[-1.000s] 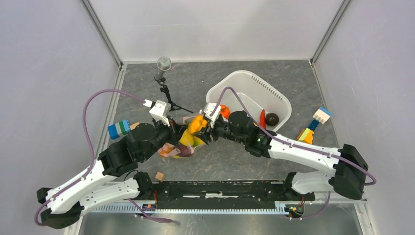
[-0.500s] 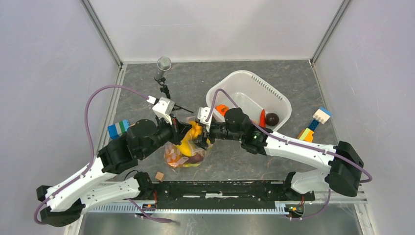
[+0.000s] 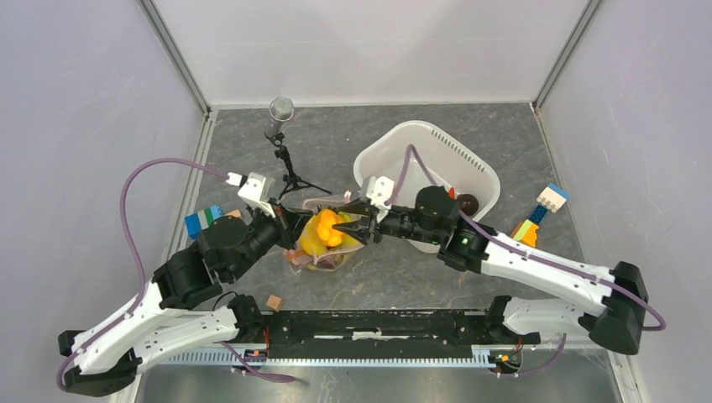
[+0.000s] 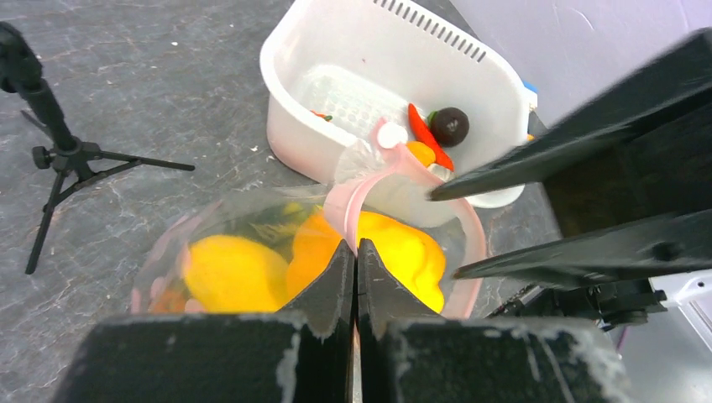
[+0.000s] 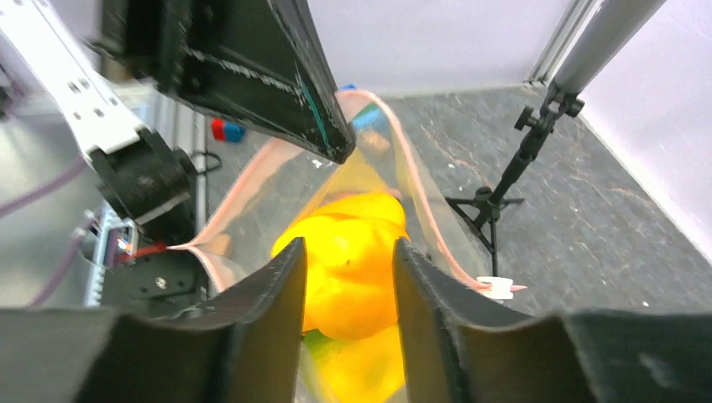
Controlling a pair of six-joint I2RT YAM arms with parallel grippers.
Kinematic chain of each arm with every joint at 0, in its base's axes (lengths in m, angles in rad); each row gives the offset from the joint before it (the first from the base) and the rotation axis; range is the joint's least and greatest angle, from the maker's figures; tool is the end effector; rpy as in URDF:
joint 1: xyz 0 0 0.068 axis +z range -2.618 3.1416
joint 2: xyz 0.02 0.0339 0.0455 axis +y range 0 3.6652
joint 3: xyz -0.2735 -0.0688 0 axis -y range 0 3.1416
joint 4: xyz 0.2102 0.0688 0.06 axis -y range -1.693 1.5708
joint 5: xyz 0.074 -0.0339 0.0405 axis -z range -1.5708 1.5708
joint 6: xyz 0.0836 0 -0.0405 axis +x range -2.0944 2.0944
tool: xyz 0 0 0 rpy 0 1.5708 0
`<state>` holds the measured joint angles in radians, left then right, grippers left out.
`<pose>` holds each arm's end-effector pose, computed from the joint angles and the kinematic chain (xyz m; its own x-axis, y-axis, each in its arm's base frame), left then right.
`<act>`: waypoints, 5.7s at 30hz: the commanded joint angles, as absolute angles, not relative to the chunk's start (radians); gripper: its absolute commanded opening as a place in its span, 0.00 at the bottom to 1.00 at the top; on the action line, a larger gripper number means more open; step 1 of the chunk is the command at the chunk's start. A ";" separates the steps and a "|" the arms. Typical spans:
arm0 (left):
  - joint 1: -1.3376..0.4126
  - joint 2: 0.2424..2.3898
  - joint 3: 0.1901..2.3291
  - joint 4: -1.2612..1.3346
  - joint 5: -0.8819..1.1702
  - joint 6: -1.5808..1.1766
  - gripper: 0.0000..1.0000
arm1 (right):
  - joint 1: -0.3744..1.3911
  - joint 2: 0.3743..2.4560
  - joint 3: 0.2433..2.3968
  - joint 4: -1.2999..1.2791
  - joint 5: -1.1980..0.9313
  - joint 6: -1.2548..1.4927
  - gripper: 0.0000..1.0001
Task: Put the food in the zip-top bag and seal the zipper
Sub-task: Place the fake fruit in the zipper food storage bag, then pick up the fake vegetable from the bin, then place the fake vegetable in the zipper food storage bag.
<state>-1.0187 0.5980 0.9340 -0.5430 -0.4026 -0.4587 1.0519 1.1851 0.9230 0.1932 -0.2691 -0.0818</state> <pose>0.0910 -0.0853 0.3624 -0.3545 -0.2013 -0.9131 0.4743 0.8029 -0.3611 0.1245 0.2628 0.3598 0.0451 -0.0798 -0.9958 -0.9682 0.2420 -0.0633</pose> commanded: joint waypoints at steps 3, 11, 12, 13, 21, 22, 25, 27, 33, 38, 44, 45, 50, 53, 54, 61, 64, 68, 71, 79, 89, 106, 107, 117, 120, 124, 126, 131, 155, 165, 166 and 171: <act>-1.023 0.548 0.930 -0.453 -0.478 -0.497 0.03 | 1.055 1.147 0.893 0.238 -0.335 -0.021 0.27; -1.023 0.564 0.932 -0.459 -0.460 -0.502 0.03 | 1.057 1.144 0.815 0.287 -0.470 0.059 0.00; -1.023 0.565 0.931 -0.458 -0.457 -0.499 0.03 | 1.058 1.145 0.817 0.286 -0.471 0.060 0.00; -1.022 0.568 0.932 -0.456 -0.453 -0.497 0.03 | 1.059 1.153 0.825 0.276 -0.468 0.052 0.00; -1.022 0.610 0.949 -0.440 -0.339 -0.477 0.03 | 1.058 1.356 0.917 0.275 -0.182 0.058 0.00; -1.023 0.617 0.952 -0.442 -0.323 -0.475 0.03 | 1.058 1.380 0.940 0.271 -0.155 0.049 0.00; -1.023 0.641 0.968 -0.457 -0.287 -0.472 0.03 | 1.057 1.421 0.980 0.272 -0.051 0.017 0.01; -1.023 0.645 0.968 -0.460 -0.285 -0.474 0.03 | 1.055 1.437 1.007 0.254 -0.050 0.009 0.01; -1.023 0.620 0.953 -0.477 -0.393 -0.492 0.03 | 1.054 1.329 0.965 0.248 -0.143 -0.004 0.07; -1.023 0.594 0.941 -0.499 -0.497 -0.516 0.03 | 1.054 1.153 0.884 0.231 -0.224 -0.044 0.16; -1.023 0.585 0.938 -0.503 -0.531 -0.520 0.03 | 1.054 0.973 0.775 0.186 0.082 -0.069 0.26; -1.022 0.584 0.937 -0.502 -0.530 -0.519 0.03 | 1.053 0.951 0.756 0.183 0.194 -0.066 0.40; -1.023 0.593 0.936 -0.496 -0.512 -0.520 0.03 | 0.946 0.972 0.762 0.050 0.554 0.041 0.63; -1.023 0.600 0.935 -0.495 -0.497 -0.519 0.03 | 0.769 1.042 0.819 -0.093 0.399 0.109 0.65; -1.023 0.603 0.934 -0.494 -0.491 -0.518 0.03 | 0.721 1.062 0.824 -0.110 0.349 0.112 0.67; -1.023 0.620 0.943 -0.491 -0.479 -0.509 0.03 | 0.542 1.265 0.845 -0.076 -0.060 0.094 0.95; -1.022 0.623 0.943 -0.489 -0.478 -0.508 0.03 | 0.501 1.366 0.868 -0.008 -0.226 0.062 0.97; -1.022 0.625 0.946 -0.495 -0.474 -0.509 0.03 | 0.490 1.526 0.972 0.023 -0.407 -0.035 0.98; -1.022 0.620 0.953 -0.510 -0.478 -0.510 0.03 | 0.489 1.612 1.047 0.003 -0.486 -0.104 0.98; -1.023 0.624 0.954 -0.510 -0.492 -0.497 0.03 | 0.489 1.824 1.161 -0.033 -0.520 -0.127 0.98; -1.023 0.635 0.950 -0.504 -0.491 -0.491 0.04 | 0.523 1.952 1.209 -0.058 -0.347 -0.128 0.87; -1.023 0.620 0.944 -0.514 -0.497 -0.496 0.04 | 0.455 1.750 1.008 0.171 -0.167 -0.016 0.27; -1.023 0.619 0.942 -0.512 -0.498 -0.497 0.04 | 0.448 1.725 0.996 0.179 -0.164 -0.013 0.27; -1.023 0.623 0.941 -0.508 -0.491 -0.497 0.04 | 0.414 1.468 0.882 0.232 -0.224 0.052 0.28; -1.022 0.624 0.941 -0.507 -0.489 -0.497 0.04 | 0.414 1.394 0.840 0.259 -0.269 0.078 0.29; -1.022 0.625 0.937 -0.504 -0.486 -0.497 0.04 | 0.415 1.281 0.789 0.307 -0.441 0.110 0.31; -1.023 0.628 0.937 -0.500 -0.484 -0.496 0.04 | 0.422 1.231 0.760 0.360 -0.562 0.148 0.33; -1.022 0.642 0.942 -0.494 -0.477 -0.495 0.04 | 0.550 1.098 0.722 0.380 -0.620 0.138 0.35; -1.022 0.698 1.038 -0.529 -0.311 -0.496 0.05 | 1.133 1.352 1.042 -0.033 0.122 -0.202 0.37; -1.022 0.687 1.025 -0.504 -0.326 -0.504 0.05 | 1.195 1.375 1.062 -0.058 -0.102 -0.301 0.71; -1.023 0.678 1.020 -0.502 -0.337 -0.508 0.05 | 1.195 1.357 1.050 -0.050 -0.084 -0.298 0.77; -1.022 0.631 1.004 -0.503 -0.409 -0.518 0.05 | 1.193 1.208 0.947 0.056 -0.048 -0.275 0.98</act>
